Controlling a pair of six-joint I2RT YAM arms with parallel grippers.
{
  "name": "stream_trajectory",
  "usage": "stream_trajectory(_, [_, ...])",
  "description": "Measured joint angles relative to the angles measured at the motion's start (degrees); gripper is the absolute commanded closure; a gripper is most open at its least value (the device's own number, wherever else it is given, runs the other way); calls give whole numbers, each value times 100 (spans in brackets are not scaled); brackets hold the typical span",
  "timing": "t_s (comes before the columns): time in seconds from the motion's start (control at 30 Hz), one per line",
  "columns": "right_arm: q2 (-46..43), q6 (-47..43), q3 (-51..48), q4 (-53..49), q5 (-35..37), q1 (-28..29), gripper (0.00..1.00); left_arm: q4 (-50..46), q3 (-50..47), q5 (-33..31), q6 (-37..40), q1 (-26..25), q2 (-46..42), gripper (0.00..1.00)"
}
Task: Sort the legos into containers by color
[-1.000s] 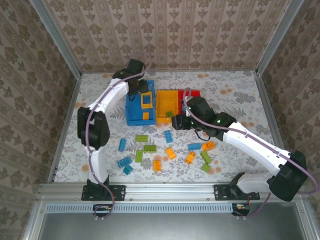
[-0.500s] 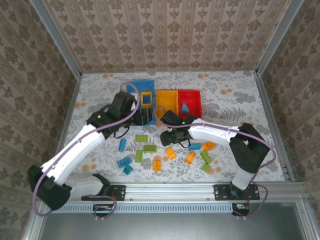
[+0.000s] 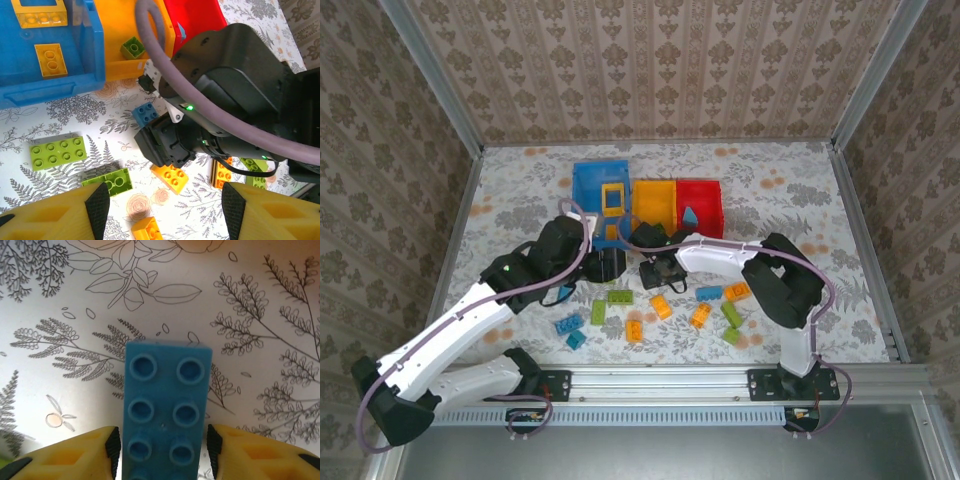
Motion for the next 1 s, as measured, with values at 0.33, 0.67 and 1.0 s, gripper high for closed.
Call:
stream_trajectory(0.33, [-463,-81,-111,-127,208,-140,70,35,2,-350,-188,-470,-74,38])
stream_trajectory(0.67, [-1696,-256,-4,-435,317,-1703,69,487,595,-411,-122,-748,887,38])
stream_trajectory(1.0, [92,-302,1399,-822,363,-2275,62,638,879,-367,133,-787,1198,38])
